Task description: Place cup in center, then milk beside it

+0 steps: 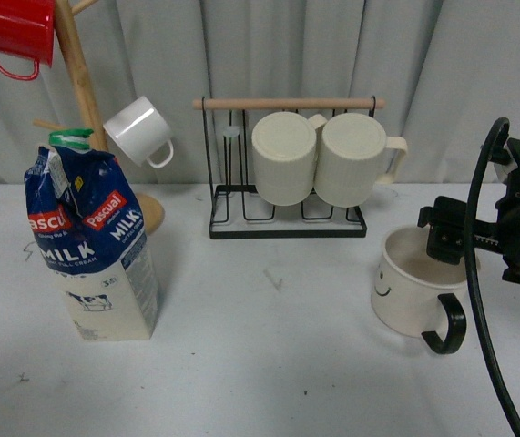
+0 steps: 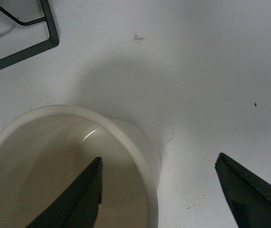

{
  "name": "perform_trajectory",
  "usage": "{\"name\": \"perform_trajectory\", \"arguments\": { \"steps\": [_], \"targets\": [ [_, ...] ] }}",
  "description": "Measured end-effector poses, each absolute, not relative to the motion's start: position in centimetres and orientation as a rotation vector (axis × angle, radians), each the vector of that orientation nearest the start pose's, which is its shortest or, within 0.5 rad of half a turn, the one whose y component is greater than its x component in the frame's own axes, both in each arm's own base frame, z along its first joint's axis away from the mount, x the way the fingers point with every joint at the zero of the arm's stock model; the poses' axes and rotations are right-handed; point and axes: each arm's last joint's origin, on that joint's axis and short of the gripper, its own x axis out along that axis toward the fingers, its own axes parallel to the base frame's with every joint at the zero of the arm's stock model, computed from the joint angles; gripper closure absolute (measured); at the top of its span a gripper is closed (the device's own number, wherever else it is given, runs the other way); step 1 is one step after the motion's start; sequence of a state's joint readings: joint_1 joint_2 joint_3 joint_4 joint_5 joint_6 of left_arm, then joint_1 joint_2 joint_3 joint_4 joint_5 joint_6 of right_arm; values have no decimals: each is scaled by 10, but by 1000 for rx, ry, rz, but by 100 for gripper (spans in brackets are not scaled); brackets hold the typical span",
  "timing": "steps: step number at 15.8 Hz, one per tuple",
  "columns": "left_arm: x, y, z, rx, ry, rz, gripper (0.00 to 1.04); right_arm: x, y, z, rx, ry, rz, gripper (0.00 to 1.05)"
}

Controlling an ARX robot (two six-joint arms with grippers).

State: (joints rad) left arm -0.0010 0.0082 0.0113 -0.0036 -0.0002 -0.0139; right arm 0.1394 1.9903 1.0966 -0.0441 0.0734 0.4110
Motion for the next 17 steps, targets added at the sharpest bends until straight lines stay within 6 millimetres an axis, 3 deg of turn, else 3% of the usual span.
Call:
{"name": "perform_trajectory", "arguments": {
  "steps": [7,10,13,17],
  "targets": [
    [98,0,166,-14,1,-1,7,381,53,116,280,918,-117,101],
    [98,0,166,-14,1,-1,7,370,56,137,288,880,-60,101],
    [98,0,166,-14,1,-1,7,361,77,169,263,819,21,101],
    [98,0,166,-14,1,-1,7,359,123,167,190,857,53,101]
  ]
}}
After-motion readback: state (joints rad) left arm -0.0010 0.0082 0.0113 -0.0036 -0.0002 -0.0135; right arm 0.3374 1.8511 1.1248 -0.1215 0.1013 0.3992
